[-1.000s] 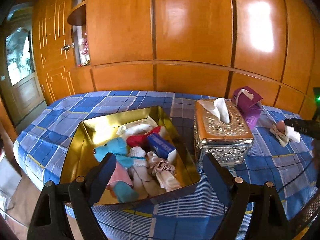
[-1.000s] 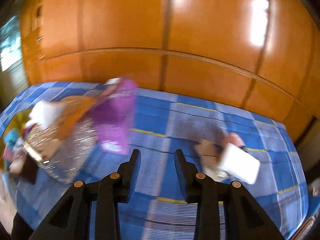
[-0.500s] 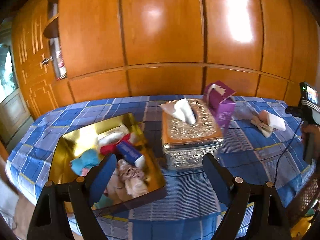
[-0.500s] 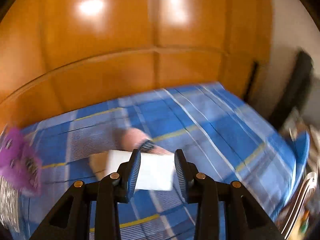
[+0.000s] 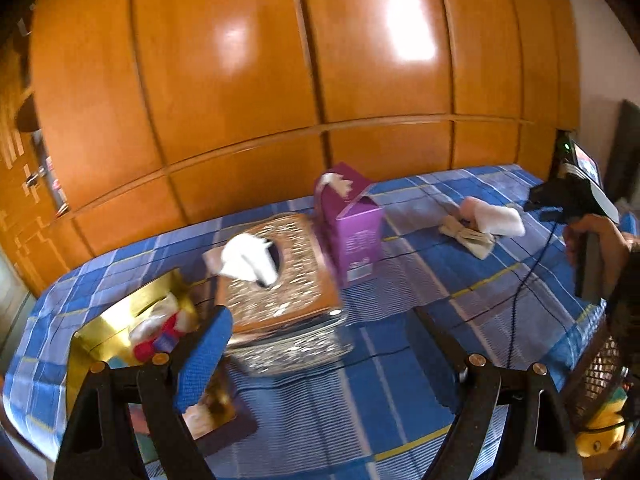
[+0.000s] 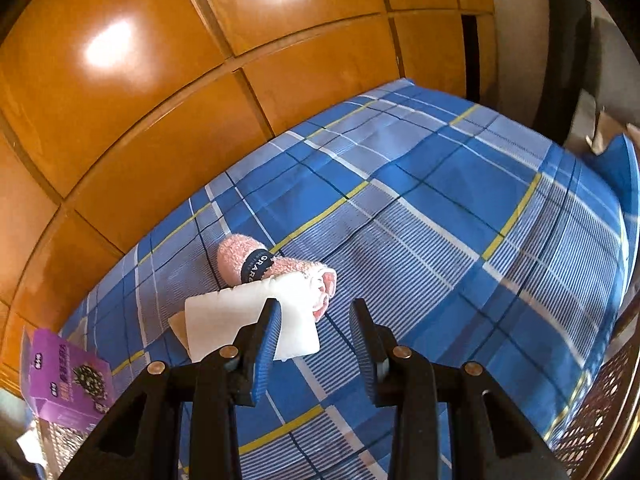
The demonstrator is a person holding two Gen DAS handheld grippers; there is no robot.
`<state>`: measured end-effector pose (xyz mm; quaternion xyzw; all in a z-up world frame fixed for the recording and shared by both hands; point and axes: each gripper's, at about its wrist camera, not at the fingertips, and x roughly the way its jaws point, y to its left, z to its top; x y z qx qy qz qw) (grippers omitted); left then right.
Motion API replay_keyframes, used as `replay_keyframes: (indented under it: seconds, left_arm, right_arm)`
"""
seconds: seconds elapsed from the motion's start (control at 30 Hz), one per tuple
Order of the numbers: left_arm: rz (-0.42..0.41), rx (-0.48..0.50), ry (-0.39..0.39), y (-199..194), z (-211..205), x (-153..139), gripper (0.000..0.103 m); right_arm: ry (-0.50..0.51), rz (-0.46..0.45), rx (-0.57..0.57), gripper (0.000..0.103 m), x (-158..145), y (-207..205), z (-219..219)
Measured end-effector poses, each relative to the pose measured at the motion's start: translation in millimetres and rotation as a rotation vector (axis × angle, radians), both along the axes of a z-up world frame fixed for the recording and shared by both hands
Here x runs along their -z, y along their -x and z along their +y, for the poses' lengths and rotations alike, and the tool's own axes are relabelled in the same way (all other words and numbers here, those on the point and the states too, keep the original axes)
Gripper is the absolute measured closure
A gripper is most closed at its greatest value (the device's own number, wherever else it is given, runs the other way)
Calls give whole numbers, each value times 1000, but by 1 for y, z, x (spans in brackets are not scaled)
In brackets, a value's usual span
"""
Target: Organize soft objects
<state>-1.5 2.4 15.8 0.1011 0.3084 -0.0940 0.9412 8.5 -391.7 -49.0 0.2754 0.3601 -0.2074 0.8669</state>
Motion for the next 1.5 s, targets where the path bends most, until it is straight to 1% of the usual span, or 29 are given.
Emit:
replay_keyframes:
  seconds: [0.13, 0.3, 0.37, 0.4, 0.47, 0.53, 0.63, 0.7, 0.77, 0.8, 0.87, 1.03, 1.1, 1.2, 1.33, 1.37, 1.4, 1.43, 1.47, 1.5]
  left_arm:
    - [32, 81, -7, -13, -29, 3, 14]
    - [67, 164, -7, -29, -64, 9, 14]
    - [97, 191, -3, -38, -78, 13, 14]
    - [123, 210, 13, -45, -87, 17, 14]
    - [156, 223, 19, -56, -98, 23, 15]
    - [187, 235, 19, -71, -114, 29, 17]
    - [241, 242, 45, -90, -134, 39, 21]
    - [275, 239, 54, -104, -148, 47, 30]
    - [298, 236, 66, -115, -161, 52, 34]
    - [299, 244, 75, -118, -166, 52, 34]
    - [292, 269, 100, -128, -179, 51, 34]
    - [298, 325, 148, -161, -211, 52, 27]
    - [304, 347, 171, -175, -223, 55, 17]
    - [336, 355, 209, -199, -240, 64, 15]
    - [424, 358, 265, -227, -262, 84, 15]
    - [442, 359, 281, -232, -265, 87, 17]
    - [457, 357, 294, -236, -268, 91, 22]
    - [478, 357, 313, -240, -271, 95, 30]
    - [498, 370, 327, -243, -273, 98, 58]
    - [526, 392, 343, -244, -276, 101, 69]
  right_arm:
    - [-57, -28, 47, 68, 1, 7, -12]
    - [-167, -51, 105, 68, 8, 15, -30]
    - [-205, -56, 119, 68, 11, 17, -34]
    - [-222, -58, 122, 68, 13, 18, -36]
    - [-251, -60, 122, 68, 16, 18, -38]
    - [-270, -61, 115, 68, 17, 16, -39]
    - [-284, -65, 95, 67, 18, 14, -37]
    - [-295, -70, 85, 67, 18, 14, -36]
    - [-314, -81, 83, 67, 19, 15, -37]
    - [-326, -89, 89, 67, 20, 16, -39]
    - [-351, -110, 106, 63, 20, 20, -43]
    - [-402, -121, 103, 63, 24, 21, -46]
    - [-414, -121, 98, 63, 25, 20, -46]
    - [-434, -121, 100, 63, 28, 20, -47]
    - [-475, -117, 103, 62, 34, 20, -49]
    - [-484, -114, 98, 62, 35, 19, -49]
    - [-489, -114, 95, 62, 36, 19, -49]
    - [-491, -113, 91, 62, 37, 19, -49]
    - [-491, -111, 89, 62, 37, 19, -49]
    - [-490, -107, 89, 62, 38, 18, -48]
